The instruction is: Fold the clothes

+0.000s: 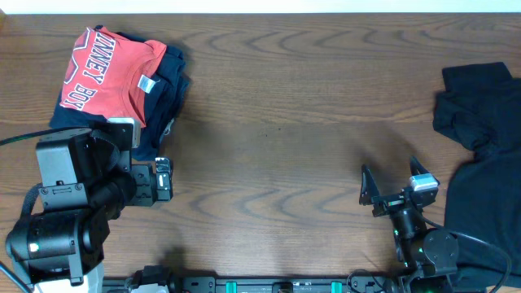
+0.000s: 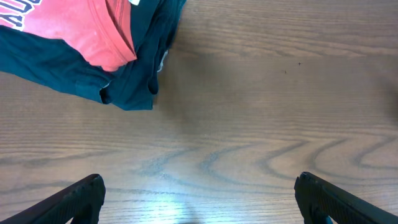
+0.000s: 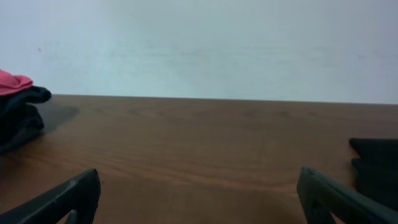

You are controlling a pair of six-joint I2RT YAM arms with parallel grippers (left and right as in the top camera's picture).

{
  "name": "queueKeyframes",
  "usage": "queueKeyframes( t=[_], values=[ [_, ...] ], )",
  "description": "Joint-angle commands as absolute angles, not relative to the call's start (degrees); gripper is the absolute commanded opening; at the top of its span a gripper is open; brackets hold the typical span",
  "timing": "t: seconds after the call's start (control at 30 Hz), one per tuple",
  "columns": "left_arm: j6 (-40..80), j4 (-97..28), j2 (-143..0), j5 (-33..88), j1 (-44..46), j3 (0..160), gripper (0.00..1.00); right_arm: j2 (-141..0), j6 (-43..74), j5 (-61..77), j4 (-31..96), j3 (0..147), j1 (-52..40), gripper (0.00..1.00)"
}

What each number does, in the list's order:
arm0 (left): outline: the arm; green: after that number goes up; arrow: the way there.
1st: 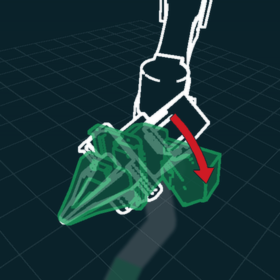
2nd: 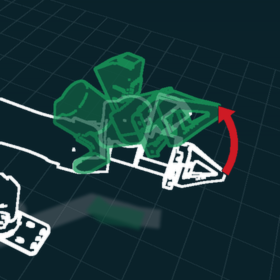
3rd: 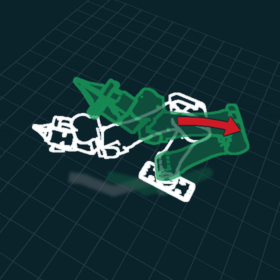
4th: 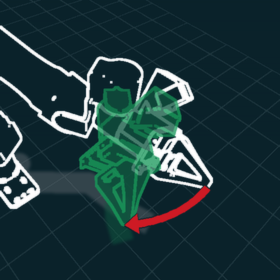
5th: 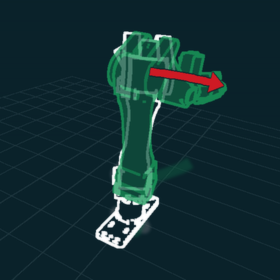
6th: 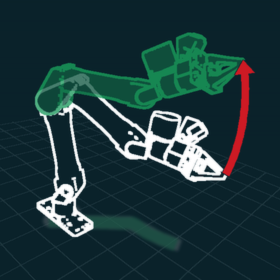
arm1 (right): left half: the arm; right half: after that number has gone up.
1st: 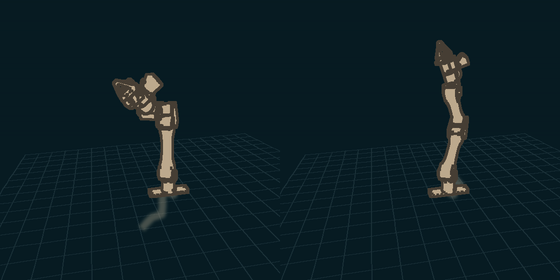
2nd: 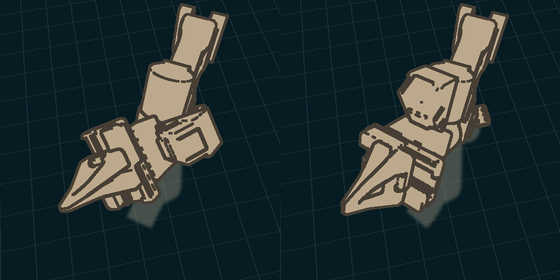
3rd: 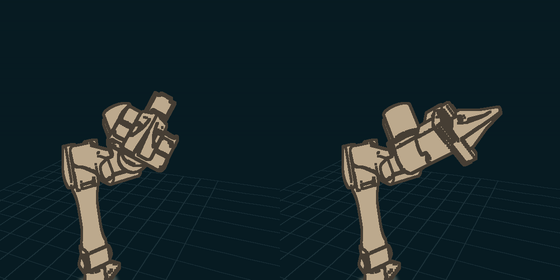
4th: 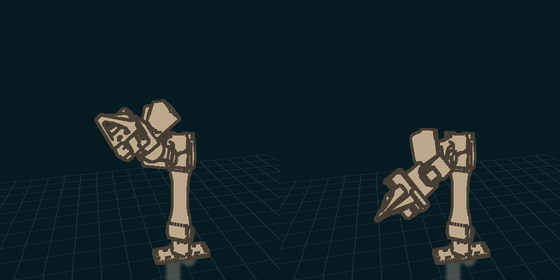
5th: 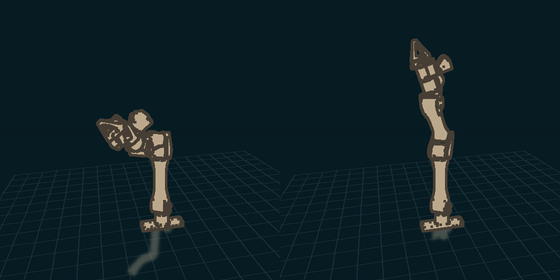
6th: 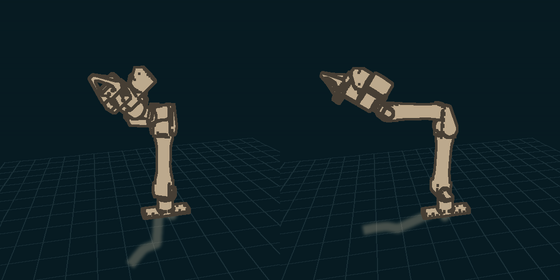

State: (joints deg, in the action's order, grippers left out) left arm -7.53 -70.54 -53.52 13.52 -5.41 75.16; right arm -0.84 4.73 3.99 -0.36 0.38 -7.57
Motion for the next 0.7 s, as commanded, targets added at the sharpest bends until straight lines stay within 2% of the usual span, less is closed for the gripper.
queueKeyframes(
  t=[0.0,0.17,0.67],
  values=[
    [-7.90,-70.72,-53.47,13.39,-5.10,76.09,0.98,-0.32,4.19,3.20,-0.32,0.30,-7.03,0.99],
    [-7.90,-70.72,-53.47,13.39,-5.10,76.09,0.98,-0.54,4.19,3.20,3.99,0.32,-7.03,0.99],
    [-7.90,-70.72,-53.47,13.39,-5.10,76.09,0.98,-1.04,4.19,3.20,4.03,0.32,-7.03,0.99]
  ],
)
